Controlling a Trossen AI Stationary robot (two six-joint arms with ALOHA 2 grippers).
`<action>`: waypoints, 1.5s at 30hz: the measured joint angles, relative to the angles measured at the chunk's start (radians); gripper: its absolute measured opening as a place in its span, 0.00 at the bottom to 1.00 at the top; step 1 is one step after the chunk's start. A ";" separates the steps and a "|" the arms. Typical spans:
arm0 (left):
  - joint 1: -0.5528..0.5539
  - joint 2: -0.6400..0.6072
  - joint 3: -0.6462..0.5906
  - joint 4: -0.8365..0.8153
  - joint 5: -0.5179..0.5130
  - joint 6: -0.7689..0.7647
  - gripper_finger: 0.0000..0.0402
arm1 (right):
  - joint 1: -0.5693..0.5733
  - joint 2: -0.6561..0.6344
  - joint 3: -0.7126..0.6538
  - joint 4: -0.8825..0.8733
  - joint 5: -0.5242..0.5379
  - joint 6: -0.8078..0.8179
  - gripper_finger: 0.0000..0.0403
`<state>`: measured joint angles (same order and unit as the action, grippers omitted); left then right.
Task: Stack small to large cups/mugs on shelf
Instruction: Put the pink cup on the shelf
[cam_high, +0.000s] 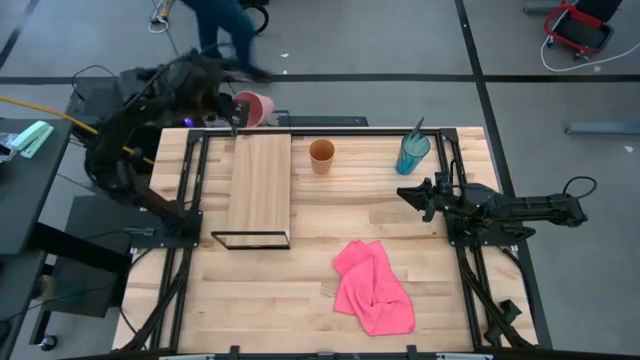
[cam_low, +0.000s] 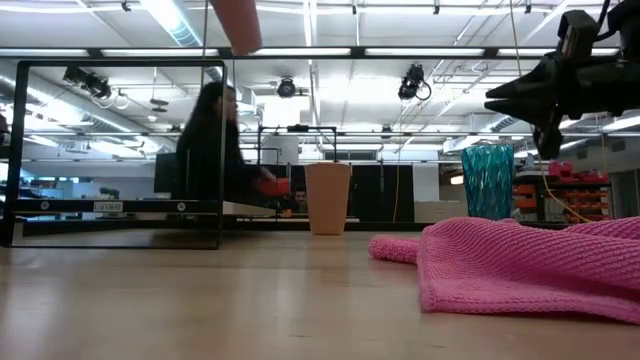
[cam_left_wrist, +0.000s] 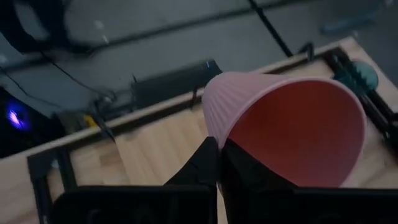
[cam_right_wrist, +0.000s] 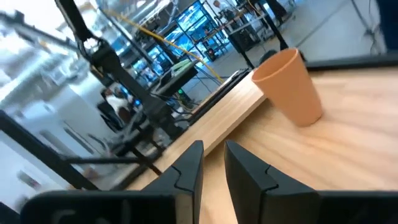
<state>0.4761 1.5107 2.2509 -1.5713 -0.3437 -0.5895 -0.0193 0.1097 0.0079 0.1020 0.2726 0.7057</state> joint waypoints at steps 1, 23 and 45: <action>0.039 0.007 0.000 0.000 0.055 0.019 0.02 | 0.000 0.000 0.000 0.000 0.000 0.024 0.18; 0.328 0.276 -0.004 0.002 0.365 0.218 0.02 | 0.000 0.000 0.000 0.000 -0.087 0.167 0.18; 0.346 0.145 -0.557 0.195 0.366 0.209 0.02 | 0.000 0.000 0.000 0.000 -0.103 0.159 0.18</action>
<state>0.8219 1.6558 1.6943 -1.3765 0.0227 -0.3810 -0.0193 0.1097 0.0082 0.1017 0.1699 0.8644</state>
